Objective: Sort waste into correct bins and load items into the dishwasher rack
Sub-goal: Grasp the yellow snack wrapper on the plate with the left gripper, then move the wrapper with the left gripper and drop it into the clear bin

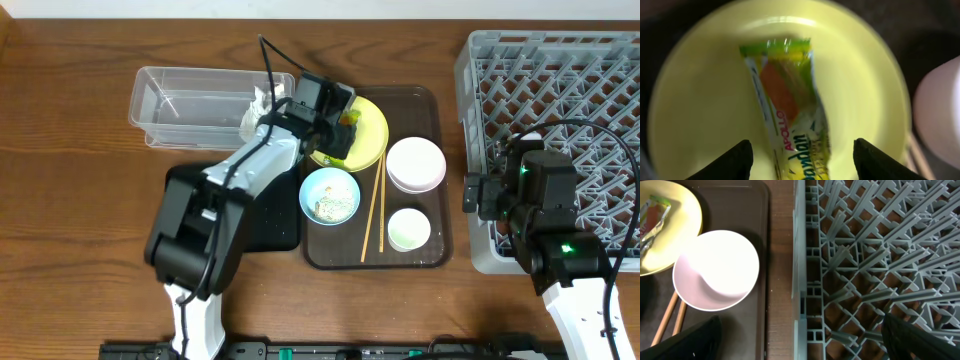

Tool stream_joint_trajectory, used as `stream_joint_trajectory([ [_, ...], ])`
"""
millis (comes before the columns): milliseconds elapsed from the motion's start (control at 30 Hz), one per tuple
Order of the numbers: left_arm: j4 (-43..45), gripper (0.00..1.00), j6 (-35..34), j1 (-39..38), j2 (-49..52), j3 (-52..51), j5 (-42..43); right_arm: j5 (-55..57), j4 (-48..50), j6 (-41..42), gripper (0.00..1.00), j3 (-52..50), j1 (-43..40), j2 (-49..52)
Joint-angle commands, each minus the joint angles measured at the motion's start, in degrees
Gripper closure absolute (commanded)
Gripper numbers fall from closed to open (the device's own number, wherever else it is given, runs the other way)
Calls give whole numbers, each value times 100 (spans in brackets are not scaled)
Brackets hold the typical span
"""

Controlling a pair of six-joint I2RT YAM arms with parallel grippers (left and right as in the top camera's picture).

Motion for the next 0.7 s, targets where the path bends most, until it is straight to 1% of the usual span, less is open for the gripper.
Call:
stream_joint_trajectory([
  [0,31,34,96,-2,199,-4,-195,-9,-2,-42,1,140,76,7],
  [67,11,38,94,-2,269,-4,-201,-9,0,-44,1,140,76,7],
  [133,-13,50,94,-2,282,-4,-203,-9,-4,-42,1,140,76,7],
  [233,-13,78,87,-2,280,-4,-199,-9,-7,-42,1,140,76,7],
  [267,-20,81,50,-2,269,-4,-197,-7,-7,-44,1,140,76,7],
  [300,-35,90,46,-2,245,-2,-199,-9,-7,-44,1,140,76,7],
  [367,-66,94,35,-2,155,-2,-199,-7,-11,-44,1,140,76,7],
  [467,-98,94,-35,4,-146,-2,-203,-7,-11,-44,1,140,76,7],
  [600,-162,94,-59,116,-787,-2,-227,-7,-33,-42,1,140,76,7],
  [667,-190,94,-535,260,-1141,-2,-599,-7,-37,-44,1,140,76,7],
])
